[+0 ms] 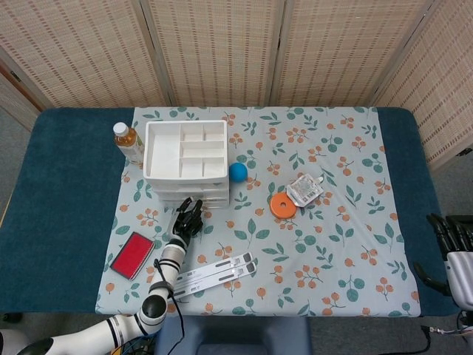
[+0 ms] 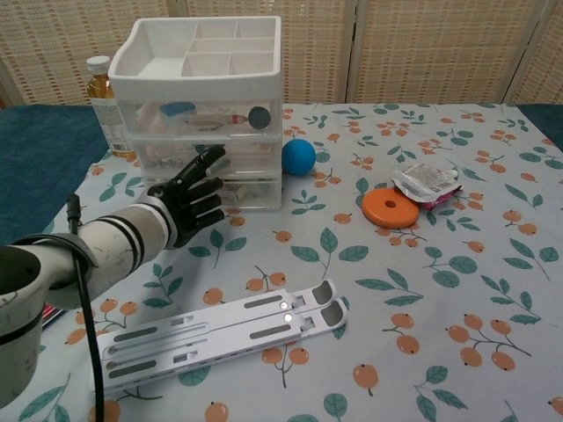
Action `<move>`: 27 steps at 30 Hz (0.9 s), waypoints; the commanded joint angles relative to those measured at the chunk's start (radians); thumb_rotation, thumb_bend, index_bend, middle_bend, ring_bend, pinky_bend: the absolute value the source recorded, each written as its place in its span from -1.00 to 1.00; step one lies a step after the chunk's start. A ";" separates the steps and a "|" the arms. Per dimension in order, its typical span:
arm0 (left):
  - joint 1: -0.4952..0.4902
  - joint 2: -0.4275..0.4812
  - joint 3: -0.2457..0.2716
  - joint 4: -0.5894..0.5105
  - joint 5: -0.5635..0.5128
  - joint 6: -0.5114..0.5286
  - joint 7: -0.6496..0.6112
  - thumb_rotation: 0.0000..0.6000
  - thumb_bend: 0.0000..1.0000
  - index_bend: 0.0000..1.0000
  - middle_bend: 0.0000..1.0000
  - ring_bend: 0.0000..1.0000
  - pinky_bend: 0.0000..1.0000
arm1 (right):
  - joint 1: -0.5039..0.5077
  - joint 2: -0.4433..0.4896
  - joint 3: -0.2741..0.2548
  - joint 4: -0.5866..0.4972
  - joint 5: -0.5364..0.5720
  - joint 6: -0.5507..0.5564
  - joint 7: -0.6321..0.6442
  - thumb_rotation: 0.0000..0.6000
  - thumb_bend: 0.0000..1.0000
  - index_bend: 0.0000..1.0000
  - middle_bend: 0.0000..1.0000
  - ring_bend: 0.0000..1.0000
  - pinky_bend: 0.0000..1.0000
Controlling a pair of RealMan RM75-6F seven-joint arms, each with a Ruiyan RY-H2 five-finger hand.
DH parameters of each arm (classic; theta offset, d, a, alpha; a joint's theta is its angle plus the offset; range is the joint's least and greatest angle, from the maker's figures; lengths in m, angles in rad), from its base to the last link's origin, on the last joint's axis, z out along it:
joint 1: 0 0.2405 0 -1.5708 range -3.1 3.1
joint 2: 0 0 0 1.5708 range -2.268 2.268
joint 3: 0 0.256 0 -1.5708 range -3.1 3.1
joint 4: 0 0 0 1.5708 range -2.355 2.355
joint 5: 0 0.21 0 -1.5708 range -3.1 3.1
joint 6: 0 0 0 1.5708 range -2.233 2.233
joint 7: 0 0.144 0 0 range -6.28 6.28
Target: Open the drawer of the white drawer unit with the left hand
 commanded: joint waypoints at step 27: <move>0.084 0.030 0.079 -0.099 0.051 0.024 -0.002 1.00 -0.41 -0.50 0.87 1.00 1.00 | 0.000 -0.008 -0.002 0.008 -0.009 0.001 0.006 1.00 -0.38 -0.98 -0.89 -1.00 -0.89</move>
